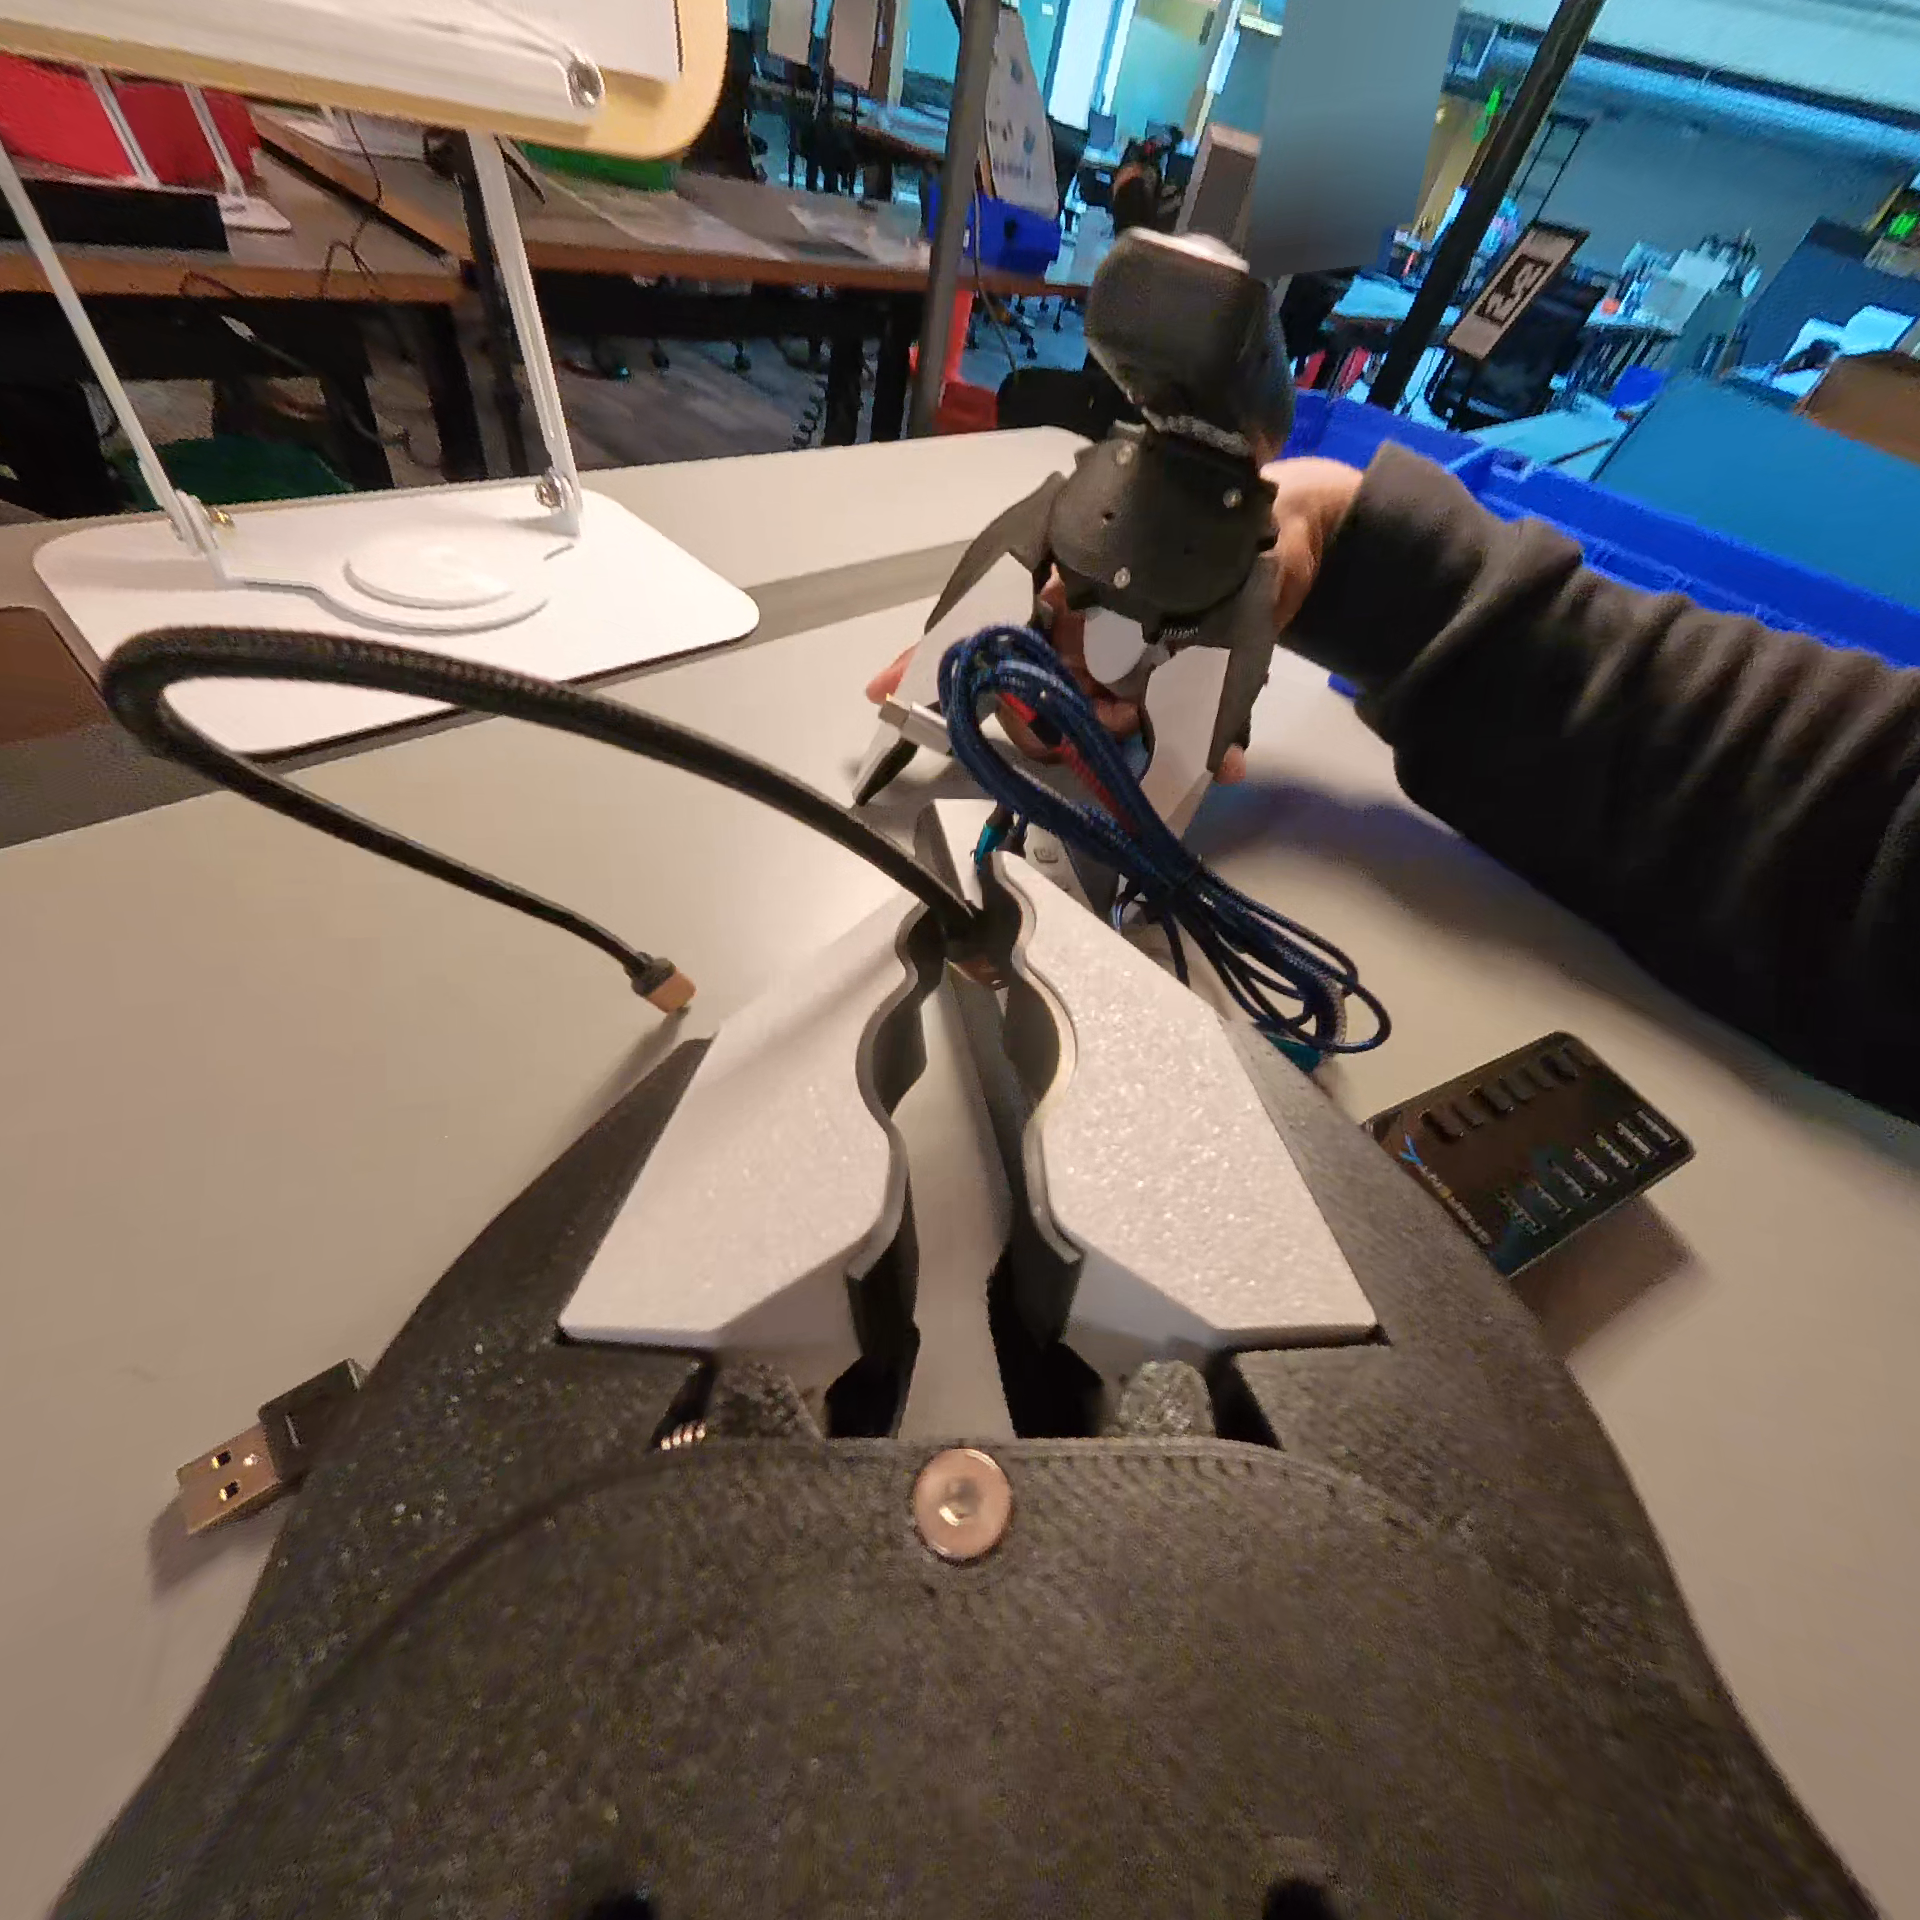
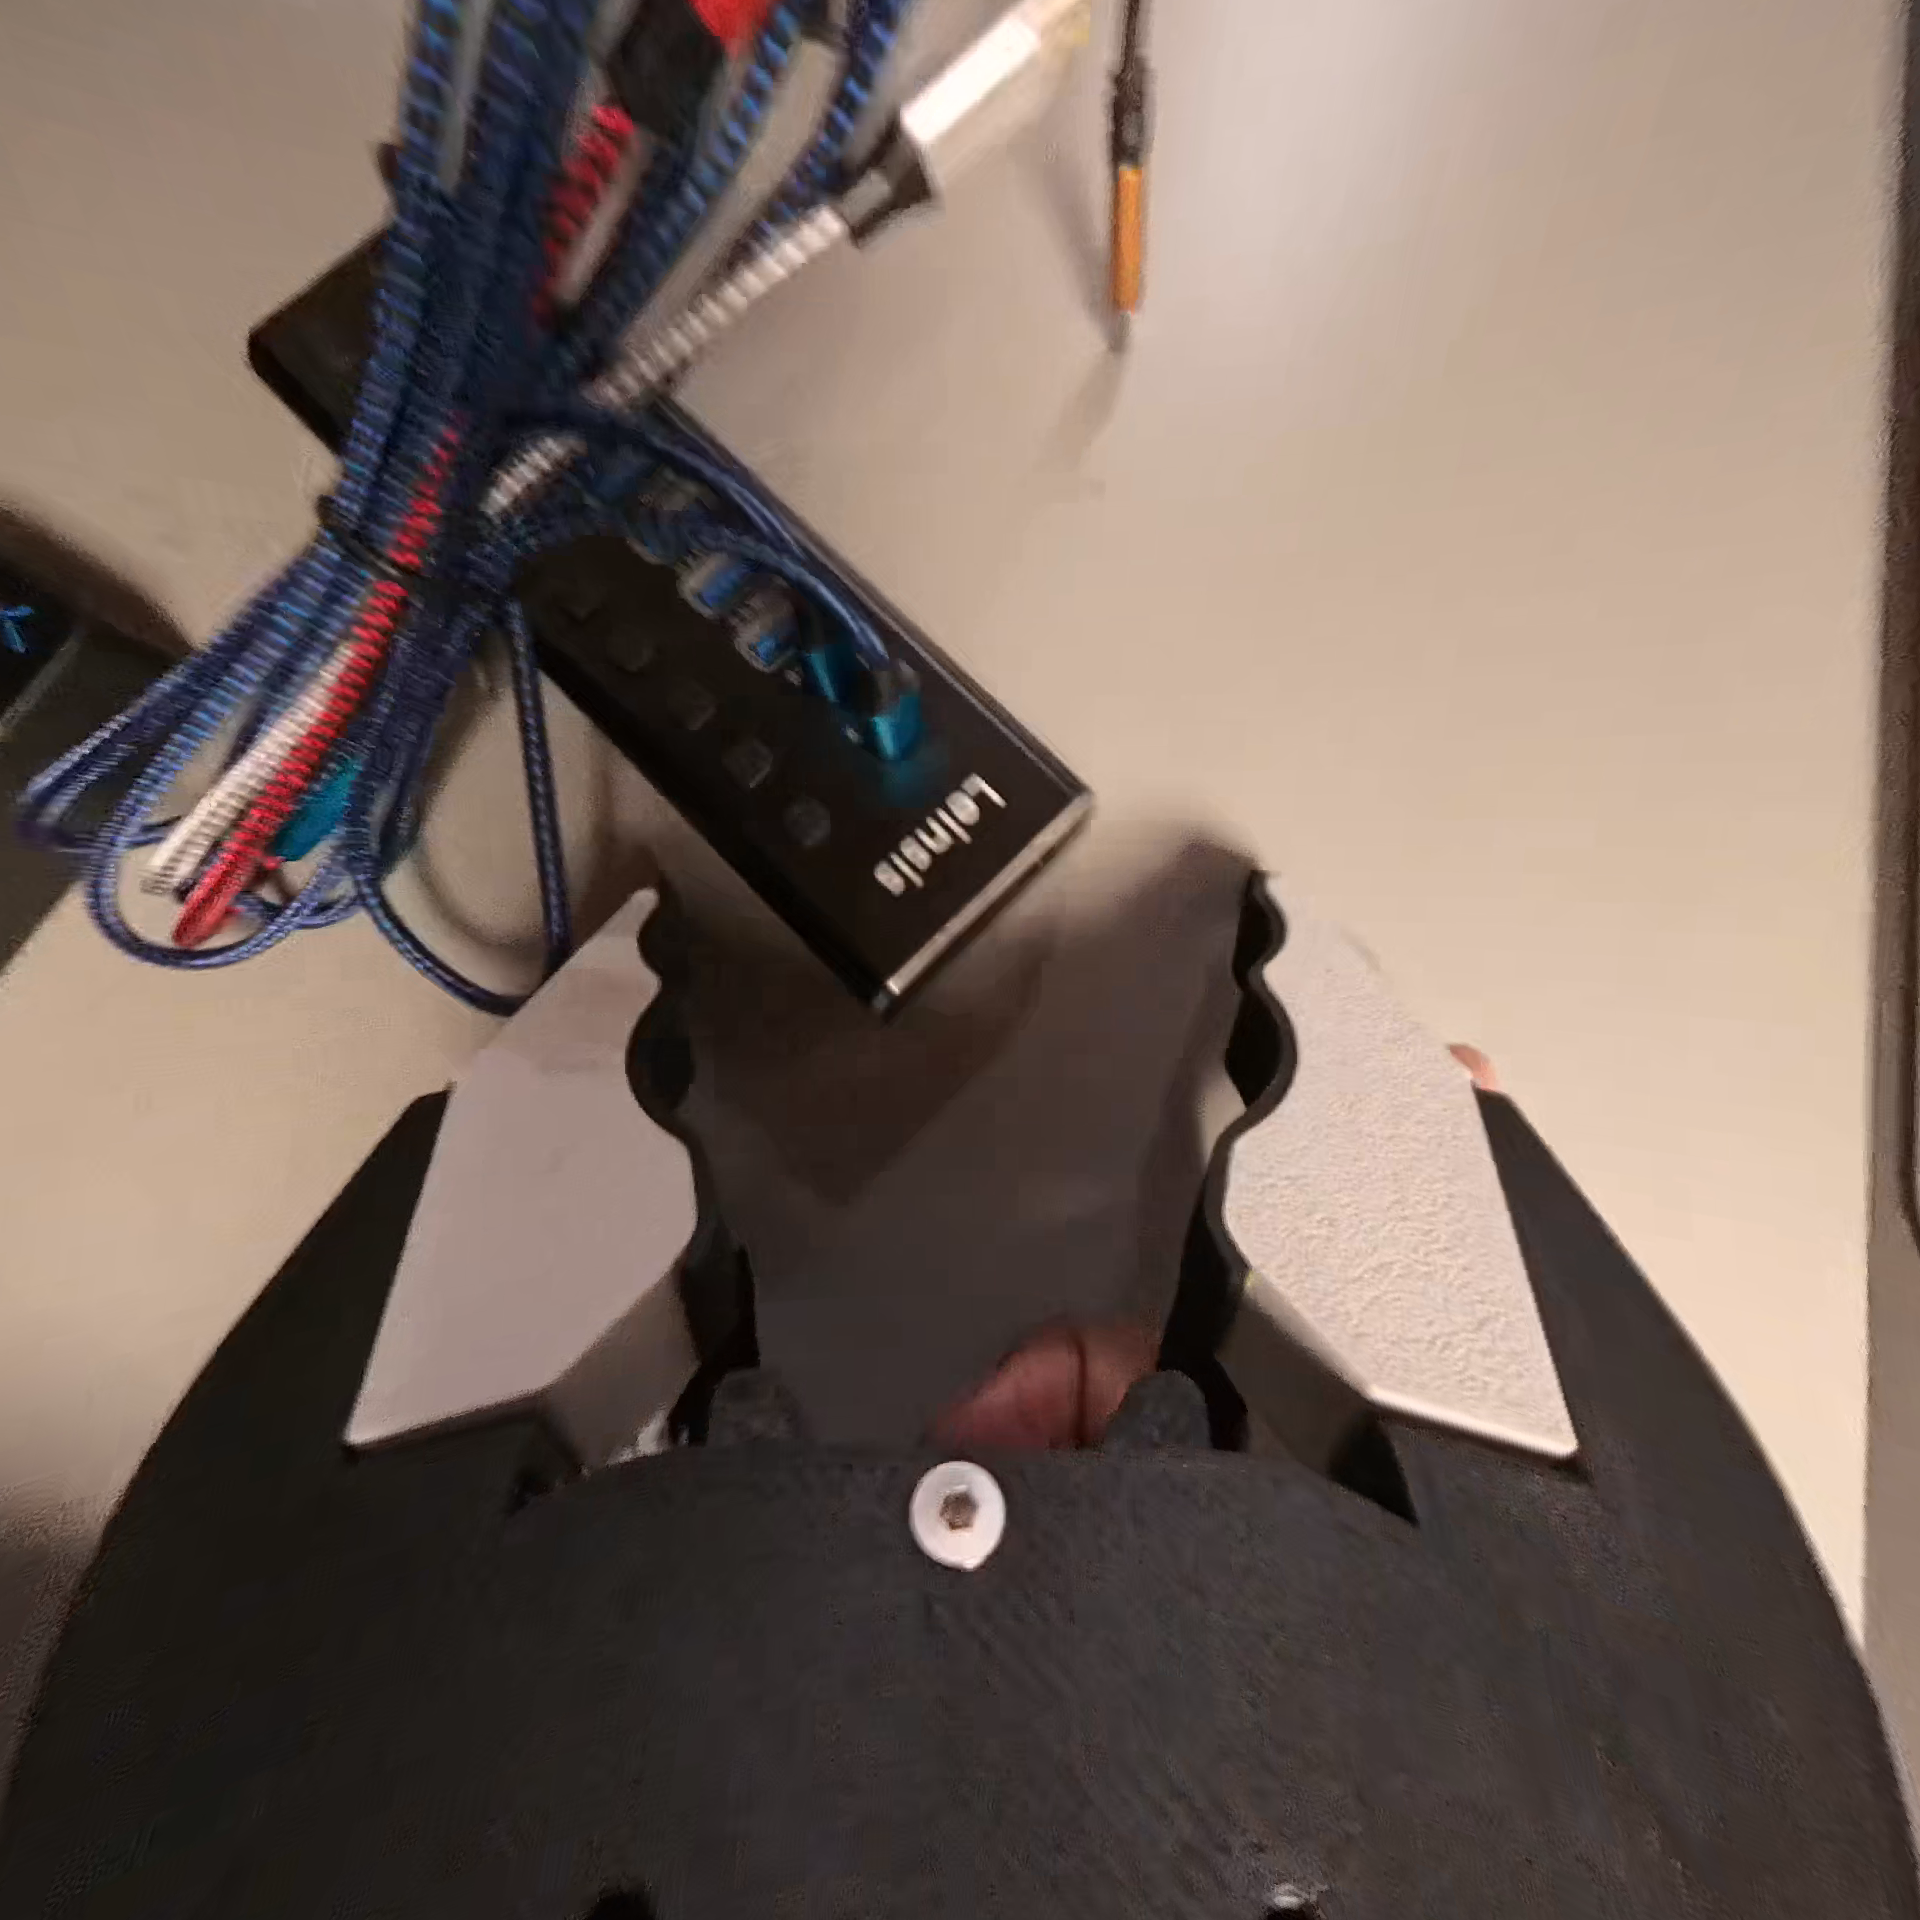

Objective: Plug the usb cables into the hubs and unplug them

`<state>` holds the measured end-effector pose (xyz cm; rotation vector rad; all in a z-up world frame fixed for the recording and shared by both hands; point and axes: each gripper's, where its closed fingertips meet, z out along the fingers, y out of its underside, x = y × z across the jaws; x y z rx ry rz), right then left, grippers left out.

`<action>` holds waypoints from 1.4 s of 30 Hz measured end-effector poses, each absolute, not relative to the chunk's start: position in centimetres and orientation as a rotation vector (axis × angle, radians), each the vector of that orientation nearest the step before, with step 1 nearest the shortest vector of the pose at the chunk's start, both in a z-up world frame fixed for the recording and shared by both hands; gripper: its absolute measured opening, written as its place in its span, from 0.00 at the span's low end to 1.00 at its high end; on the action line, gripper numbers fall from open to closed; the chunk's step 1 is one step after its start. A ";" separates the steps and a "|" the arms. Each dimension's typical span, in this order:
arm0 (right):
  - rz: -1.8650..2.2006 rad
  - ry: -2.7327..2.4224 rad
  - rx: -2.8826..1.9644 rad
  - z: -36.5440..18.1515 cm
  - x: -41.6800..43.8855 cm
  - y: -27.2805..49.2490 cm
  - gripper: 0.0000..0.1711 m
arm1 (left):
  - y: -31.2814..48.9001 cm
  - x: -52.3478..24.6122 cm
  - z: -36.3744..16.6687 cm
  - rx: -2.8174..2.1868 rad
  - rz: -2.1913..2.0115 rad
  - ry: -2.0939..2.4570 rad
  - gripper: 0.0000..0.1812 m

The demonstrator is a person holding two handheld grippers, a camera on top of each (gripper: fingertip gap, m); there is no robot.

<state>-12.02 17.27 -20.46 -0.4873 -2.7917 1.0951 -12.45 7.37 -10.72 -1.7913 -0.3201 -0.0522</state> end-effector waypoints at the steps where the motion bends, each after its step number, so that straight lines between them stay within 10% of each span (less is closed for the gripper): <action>1: 1.100 -2.809 -0.454 -20.5 -11.8 16.6 0.58 | 7.5 -12.4 -11.1 -1.807 -0.053 -0.315 0.06; 42: 0.609 -2.070 -0.407 -17.7 -5.3 13.5 0.36 | 7.6 -6.0 -13.3 -1.804 0.216 0.453 0.06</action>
